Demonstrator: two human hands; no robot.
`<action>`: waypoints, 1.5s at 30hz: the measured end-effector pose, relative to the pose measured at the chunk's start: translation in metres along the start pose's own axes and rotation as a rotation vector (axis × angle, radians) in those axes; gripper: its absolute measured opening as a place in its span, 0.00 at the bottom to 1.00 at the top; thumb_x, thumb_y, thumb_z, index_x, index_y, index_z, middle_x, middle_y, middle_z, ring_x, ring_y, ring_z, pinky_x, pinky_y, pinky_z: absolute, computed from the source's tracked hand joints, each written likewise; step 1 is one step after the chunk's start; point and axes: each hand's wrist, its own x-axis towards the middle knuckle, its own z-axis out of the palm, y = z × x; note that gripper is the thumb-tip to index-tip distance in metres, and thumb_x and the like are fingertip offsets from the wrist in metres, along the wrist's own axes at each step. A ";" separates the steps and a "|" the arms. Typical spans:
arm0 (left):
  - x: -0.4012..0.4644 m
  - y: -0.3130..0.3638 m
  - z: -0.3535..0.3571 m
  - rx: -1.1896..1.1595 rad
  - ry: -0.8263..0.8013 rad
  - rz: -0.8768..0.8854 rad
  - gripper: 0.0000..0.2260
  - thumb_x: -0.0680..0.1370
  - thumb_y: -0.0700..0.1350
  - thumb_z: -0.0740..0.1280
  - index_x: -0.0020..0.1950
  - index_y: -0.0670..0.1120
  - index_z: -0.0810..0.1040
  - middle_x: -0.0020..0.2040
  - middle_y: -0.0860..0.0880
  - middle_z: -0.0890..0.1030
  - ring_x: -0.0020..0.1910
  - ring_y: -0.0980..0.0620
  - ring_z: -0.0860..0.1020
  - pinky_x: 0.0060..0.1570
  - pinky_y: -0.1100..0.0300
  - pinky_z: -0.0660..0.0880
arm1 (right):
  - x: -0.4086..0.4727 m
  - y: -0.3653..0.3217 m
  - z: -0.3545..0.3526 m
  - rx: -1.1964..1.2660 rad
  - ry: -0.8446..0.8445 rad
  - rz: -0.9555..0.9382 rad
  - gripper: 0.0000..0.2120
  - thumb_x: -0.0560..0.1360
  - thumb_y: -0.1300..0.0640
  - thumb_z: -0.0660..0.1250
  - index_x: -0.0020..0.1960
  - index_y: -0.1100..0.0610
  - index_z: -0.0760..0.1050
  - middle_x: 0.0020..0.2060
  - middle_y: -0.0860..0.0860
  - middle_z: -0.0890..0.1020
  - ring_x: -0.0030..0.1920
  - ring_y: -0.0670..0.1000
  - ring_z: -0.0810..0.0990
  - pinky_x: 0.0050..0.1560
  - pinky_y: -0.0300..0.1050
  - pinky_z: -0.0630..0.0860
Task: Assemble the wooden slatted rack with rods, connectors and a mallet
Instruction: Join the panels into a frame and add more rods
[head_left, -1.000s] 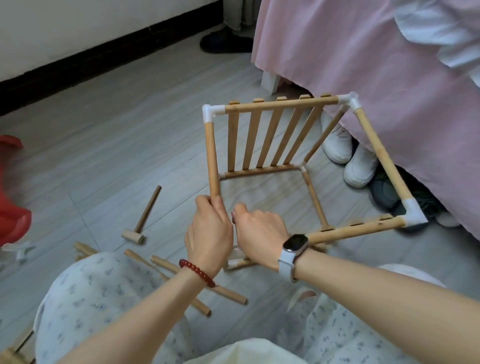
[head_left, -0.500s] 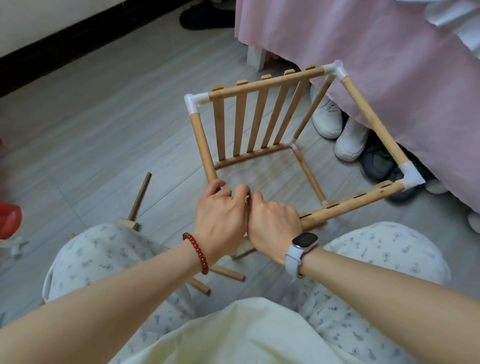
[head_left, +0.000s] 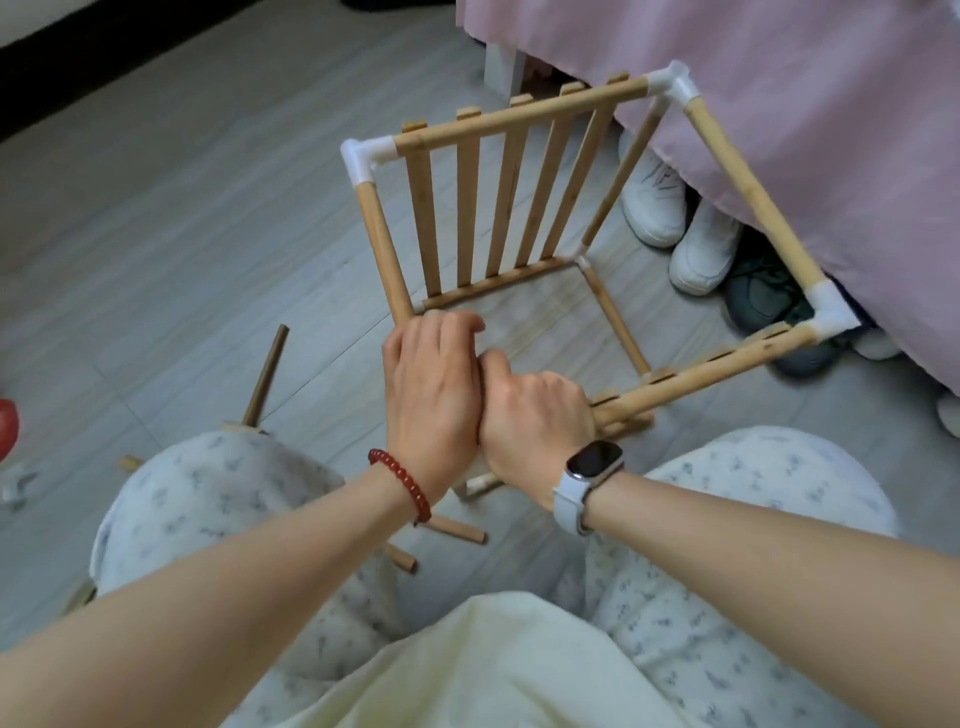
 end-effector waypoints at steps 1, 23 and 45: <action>-0.002 0.000 0.001 0.028 -0.009 -0.007 0.10 0.76 0.40 0.56 0.51 0.43 0.74 0.41 0.52 0.71 0.45 0.48 0.72 0.54 0.60 0.60 | -0.002 0.001 0.003 0.032 0.021 -0.004 0.10 0.77 0.62 0.53 0.57 0.57 0.67 0.43 0.54 0.82 0.45 0.60 0.80 0.39 0.46 0.58; 0.004 0.091 0.041 0.365 -0.442 0.373 0.13 0.82 0.55 0.53 0.58 0.47 0.68 0.46 0.50 0.75 0.42 0.51 0.71 0.36 0.57 0.65 | -0.036 0.226 -0.062 0.500 0.500 0.663 0.20 0.80 0.54 0.55 0.69 0.61 0.64 0.68 0.61 0.67 0.69 0.60 0.63 0.67 0.52 0.60; 0.055 -0.069 -0.054 0.033 -0.392 -0.237 0.04 0.80 0.51 0.59 0.52 0.59 0.65 0.53 0.52 0.71 0.54 0.49 0.70 0.56 0.51 0.69 | 0.117 0.086 -0.102 0.259 0.540 -0.296 0.10 0.78 0.63 0.61 0.57 0.60 0.75 0.48 0.56 0.75 0.45 0.56 0.74 0.45 0.49 0.68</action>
